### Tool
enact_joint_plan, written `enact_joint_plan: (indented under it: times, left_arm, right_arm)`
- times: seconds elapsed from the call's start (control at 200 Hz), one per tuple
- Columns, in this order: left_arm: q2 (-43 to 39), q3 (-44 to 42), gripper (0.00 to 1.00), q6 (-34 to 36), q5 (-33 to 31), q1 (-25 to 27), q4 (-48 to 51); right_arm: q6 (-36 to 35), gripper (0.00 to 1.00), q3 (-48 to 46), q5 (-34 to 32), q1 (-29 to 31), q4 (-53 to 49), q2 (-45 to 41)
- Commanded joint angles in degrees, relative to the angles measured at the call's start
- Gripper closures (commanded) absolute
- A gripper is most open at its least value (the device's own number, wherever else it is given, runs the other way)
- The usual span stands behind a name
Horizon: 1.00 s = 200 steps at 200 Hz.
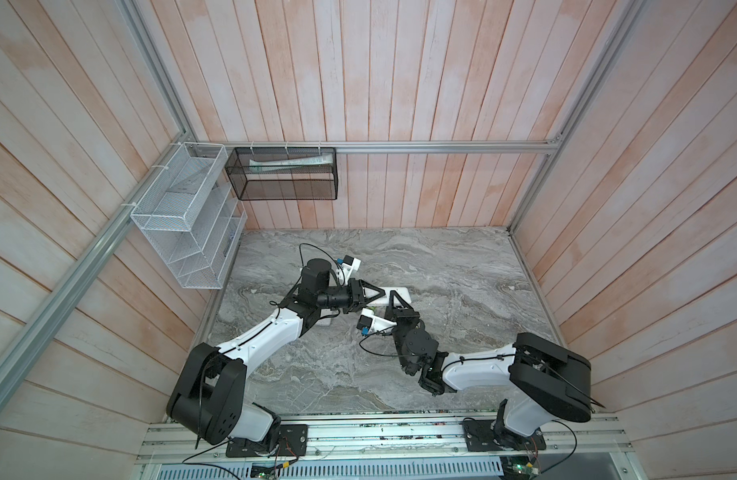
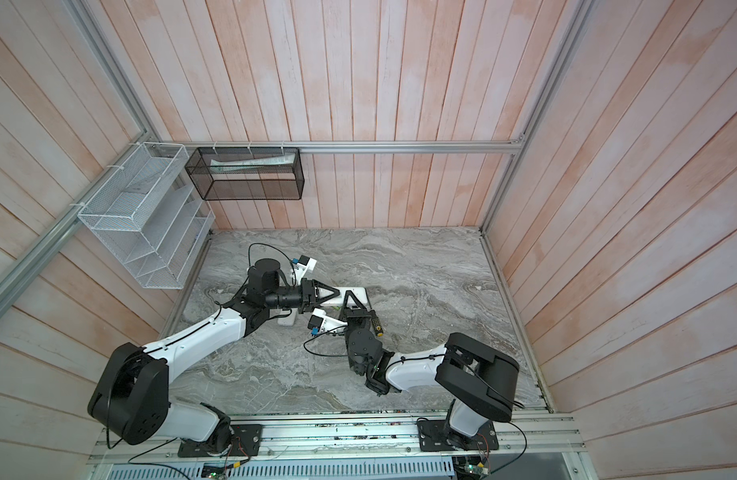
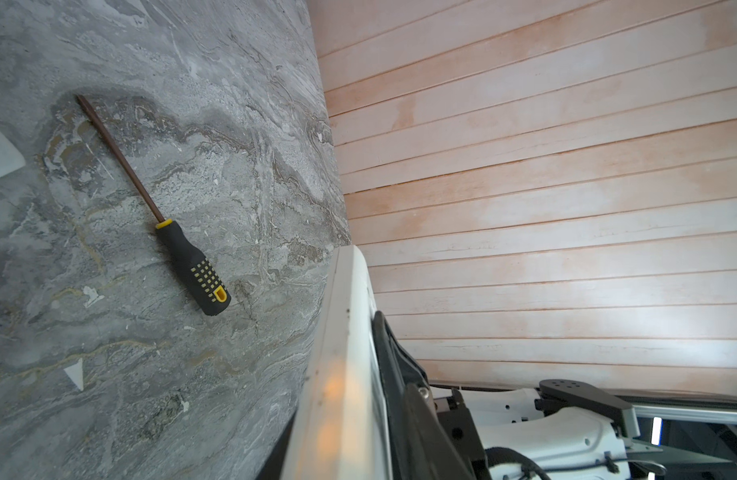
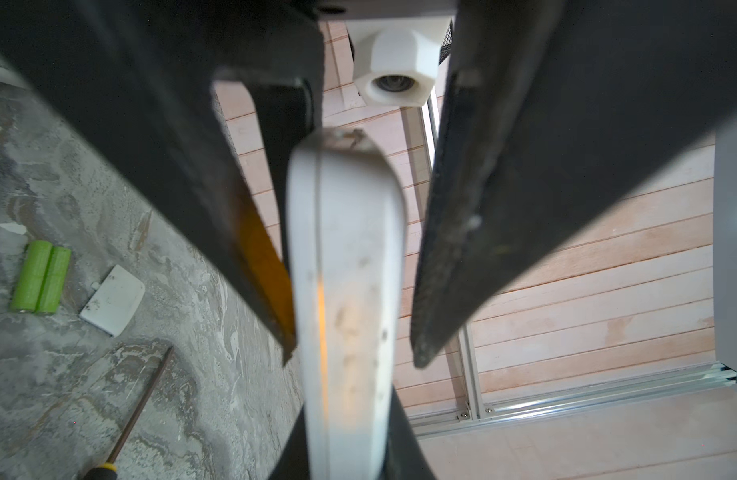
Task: Unload the batteries from the remote control
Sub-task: 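Hold the remote upright with the left gripper while the right gripper moves toward it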
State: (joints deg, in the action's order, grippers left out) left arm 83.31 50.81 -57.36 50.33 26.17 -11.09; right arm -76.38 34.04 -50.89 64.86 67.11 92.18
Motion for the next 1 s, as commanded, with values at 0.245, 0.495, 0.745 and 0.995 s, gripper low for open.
enact_joint_plan:
  times: [0.245, 0.495, 0.745, 0.995]
  left_arm:
    - [0.9, 0.6, 0.85, -0.6, 2.3, 0.2, -3.3]
    - [1.1, 0.3, 0.99, -1.5, 1.6, 0.1, -5.7]
    - [1.2, 0.2, 1.00, -2.8, 0.6, -0.4, -8.9]
    - [1.5, -1.0, 1.00, -0.1, -1.6, -4.2, -7.8]
  right_arm:
    - [-0.9, 0.88, 2.0, -0.1, 0.5, 2.7, 2.0]
    - [-0.9, 0.70, 1.4, 0.4, 0.5, 3.5, 2.2]
    - [2.5, 0.44, -0.4, 1.5, 0.6, 0.9, 0.1]
    - [22.0, 0.30, 0.5, 7.4, 0.5, -23.6, -9.2]
